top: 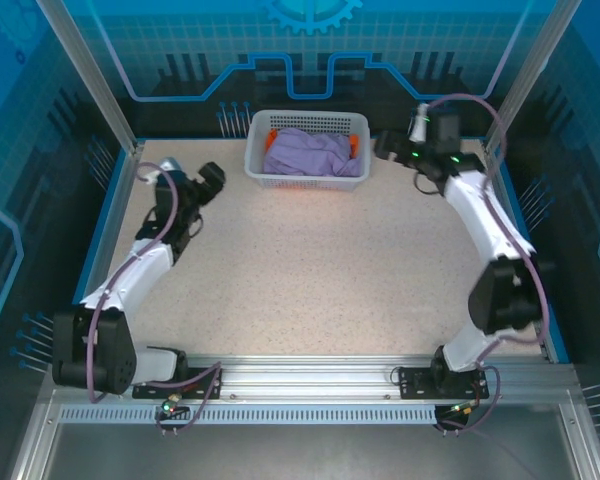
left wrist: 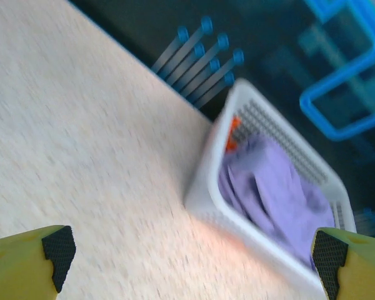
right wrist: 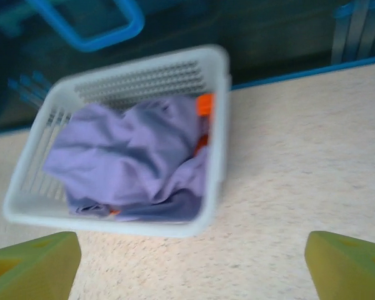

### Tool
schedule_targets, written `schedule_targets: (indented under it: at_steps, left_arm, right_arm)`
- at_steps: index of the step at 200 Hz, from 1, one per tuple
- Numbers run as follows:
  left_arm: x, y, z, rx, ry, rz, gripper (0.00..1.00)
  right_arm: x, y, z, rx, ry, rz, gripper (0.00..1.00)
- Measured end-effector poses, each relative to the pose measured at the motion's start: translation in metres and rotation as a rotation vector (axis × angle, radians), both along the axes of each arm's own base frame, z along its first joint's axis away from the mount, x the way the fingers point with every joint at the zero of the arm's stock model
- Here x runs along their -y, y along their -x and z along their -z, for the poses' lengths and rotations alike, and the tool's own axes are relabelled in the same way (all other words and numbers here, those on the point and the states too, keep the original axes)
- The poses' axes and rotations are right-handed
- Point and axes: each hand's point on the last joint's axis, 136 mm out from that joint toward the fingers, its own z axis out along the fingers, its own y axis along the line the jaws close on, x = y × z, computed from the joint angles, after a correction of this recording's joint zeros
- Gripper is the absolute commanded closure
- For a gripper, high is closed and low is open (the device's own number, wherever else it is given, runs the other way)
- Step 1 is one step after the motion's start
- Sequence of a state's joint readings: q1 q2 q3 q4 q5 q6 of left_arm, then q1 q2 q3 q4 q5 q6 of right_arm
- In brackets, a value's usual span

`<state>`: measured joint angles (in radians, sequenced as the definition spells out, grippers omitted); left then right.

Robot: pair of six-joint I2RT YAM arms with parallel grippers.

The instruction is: Fold and stack the t-shirts

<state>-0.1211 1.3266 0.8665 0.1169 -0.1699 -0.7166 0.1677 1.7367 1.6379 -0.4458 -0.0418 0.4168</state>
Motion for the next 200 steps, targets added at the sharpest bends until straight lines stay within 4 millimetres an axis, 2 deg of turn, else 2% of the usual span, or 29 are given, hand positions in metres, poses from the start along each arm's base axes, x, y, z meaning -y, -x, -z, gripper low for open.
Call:
schedule_targets:
  at_steps: [20, 32, 47, 72, 96, 104, 130, 149, 180, 200]
  left_arm:
    - [0.052, 0.008, 0.025, -0.082, 0.021, 0.106, 0.01]
    - [0.078, 0.017, 0.045, -0.147, 0.025, 0.160, 0.01]
    - [0.101, 0.028, 0.066, -0.221, 0.021, 0.209, 0.01]
    - [0.122, 0.048, 0.087, -0.313, 0.001, 0.267, 0.01]
    - [0.123, 0.058, 0.094, -0.358, -0.019, 0.282, 0.01]
    - [0.122, 0.061, 0.095, -0.366, -0.025, 0.283, 0.01]
    - [0.119, 0.067, 0.088, -0.364, -0.045, 0.297, 0.01]
    - [0.118, 0.069, 0.081, -0.350, -0.057, 0.308, 0.01]
    - [0.117, 0.071, 0.079, -0.349, -0.074, 0.319, 0.01]
    - [0.115, 0.072, 0.080, -0.358, -0.087, 0.324, 0.01]
  right_arm:
    - [-0.063, -0.025, 0.022, -0.084, 0.023, -0.100, 0.14]
    - [-0.091, -0.037, 0.039, -0.135, 0.036, -0.136, 0.14]
    - [-0.121, -0.054, 0.066, -0.191, 0.054, -0.169, 0.14]
    - [-0.142, -0.072, 0.113, -0.274, 0.078, -0.162, 0.19]
    - [-0.138, -0.074, 0.155, -0.357, 0.094, -0.129, 0.31]
    - [-0.136, -0.075, 0.163, -0.371, 0.097, -0.119, 0.38]
    - [-0.134, -0.077, 0.163, -0.378, 0.072, -0.109, 0.77]
    - [-0.137, -0.080, 0.157, -0.367, 0.032, -0.117, 1.00]
    - [-0.139, -0.086, 0.148, -0.342, -0.012, -0.138, 1.00]
    - [-0.143, -0.086, 0.121, -0.293, -0.039, -0.166, 1.00]
